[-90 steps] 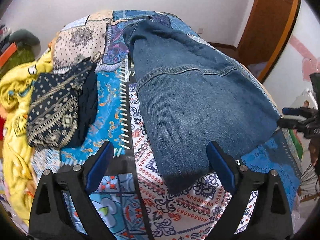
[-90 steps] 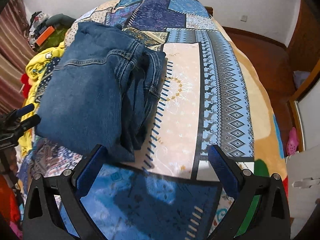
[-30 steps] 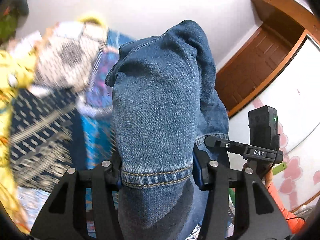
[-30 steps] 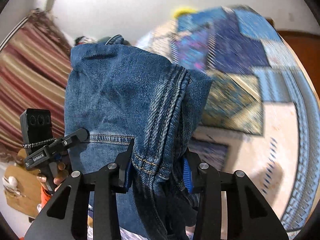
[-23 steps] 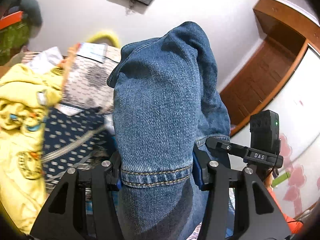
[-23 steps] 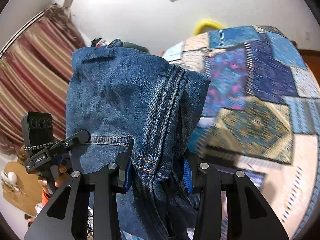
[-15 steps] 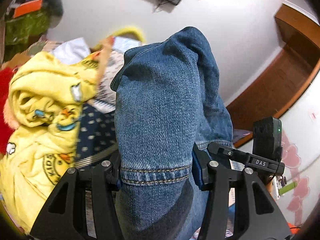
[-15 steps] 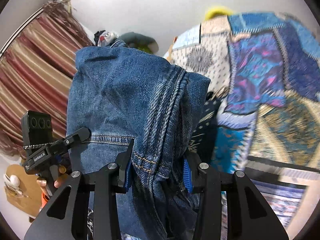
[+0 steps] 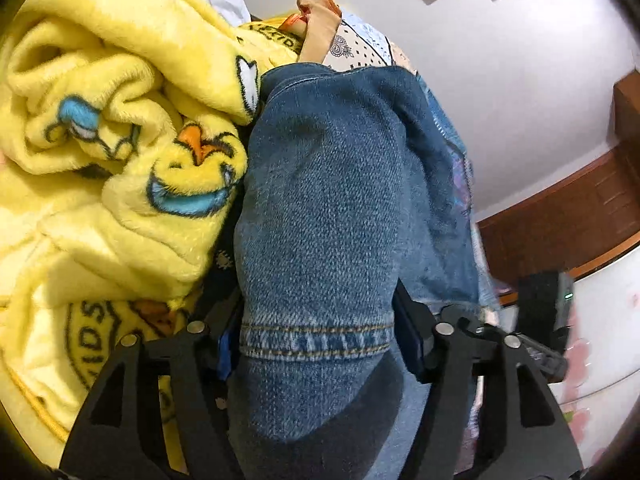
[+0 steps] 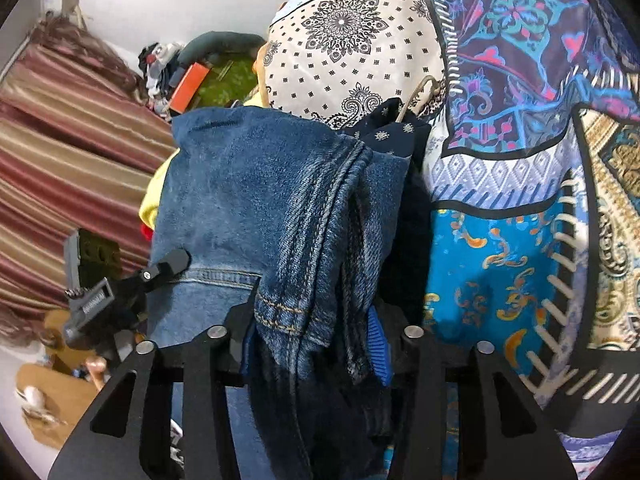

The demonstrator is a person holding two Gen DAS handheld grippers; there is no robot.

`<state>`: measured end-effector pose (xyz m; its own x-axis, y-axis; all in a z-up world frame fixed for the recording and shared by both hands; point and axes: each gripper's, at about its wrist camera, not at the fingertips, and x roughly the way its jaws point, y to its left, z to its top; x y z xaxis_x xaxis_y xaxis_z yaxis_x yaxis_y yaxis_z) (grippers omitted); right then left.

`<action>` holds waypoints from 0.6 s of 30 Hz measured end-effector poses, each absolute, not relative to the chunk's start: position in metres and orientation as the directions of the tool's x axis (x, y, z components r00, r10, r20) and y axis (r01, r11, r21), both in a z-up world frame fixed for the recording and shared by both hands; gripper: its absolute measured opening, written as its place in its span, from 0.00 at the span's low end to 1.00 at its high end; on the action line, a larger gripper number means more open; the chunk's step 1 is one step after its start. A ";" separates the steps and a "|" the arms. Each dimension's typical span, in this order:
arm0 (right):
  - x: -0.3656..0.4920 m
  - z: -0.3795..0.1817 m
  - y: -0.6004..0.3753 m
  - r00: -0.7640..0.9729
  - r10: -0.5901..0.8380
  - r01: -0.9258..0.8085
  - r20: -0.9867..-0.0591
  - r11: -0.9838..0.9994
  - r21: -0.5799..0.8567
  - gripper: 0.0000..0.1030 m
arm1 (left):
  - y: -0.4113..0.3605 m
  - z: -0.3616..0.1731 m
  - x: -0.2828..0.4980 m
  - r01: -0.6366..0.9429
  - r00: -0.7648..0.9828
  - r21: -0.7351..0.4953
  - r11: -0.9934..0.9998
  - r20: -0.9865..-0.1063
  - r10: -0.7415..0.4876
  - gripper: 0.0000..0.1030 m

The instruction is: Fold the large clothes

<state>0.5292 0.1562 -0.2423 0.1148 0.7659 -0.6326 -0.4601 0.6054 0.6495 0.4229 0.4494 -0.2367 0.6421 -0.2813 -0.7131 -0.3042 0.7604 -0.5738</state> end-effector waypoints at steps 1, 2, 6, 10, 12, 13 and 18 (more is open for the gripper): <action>0.522 -0.237 0.153 0.131 0.751 -0.470 -0.648 0.622 0.626 0.44 | 0.443 -0.230 0.419 -0.306 0.638 -0.531 0.790 -0.730 -0.244 0.65; 0.517 -0.234 0.152 0.148 0.735 -0.475 -0.662 0.640 0.604 0.46 | 0.436 -0.224 0.414 -0.307 0.638 -0.486 0.818 -0.743 -0.202 0.66; 0.500 -0.221 0.143 0.201 0.686 -0.477 -0.699 0.692 0.542 0.46 | 0.412 -0.209 0.398 -0.301 0.610 -0.338 0.891 -0.787 -0.093 0.67; 0.484 -0.217 0.136 0.211 0.637 -0.507 -0.742 0.720 0.474 0.48 | 0.394 -0.196 0.369 -0.290 0.600 -0.272 0.918 -0.798 -0.047 0.73; 0.472 -0.214 0.133 0.217 0.612 -0.533 -0.760 0.727 0.433 0.53 | 0.385 -0.194 0.351 -0.291 0.587 -0.259 0.921 -0.808 -0.041 0.77; 0.464 -0.212 0.131 0.223 0.601 -0.549 -0.767 0.728 0.410 0.58 | 0.380 -0.197 0.344 -0.294 0.569 -0.242 0.925 -0.821 -0.034 0.78; 0.426 -0.212 0.121 0.233 0.559 -0.606 -0.795 0.723 0.331 0.63 | 0.355 -0.210 0.306 -0.313 0.507 -0.162 0.936 -0.862 0.021 0.79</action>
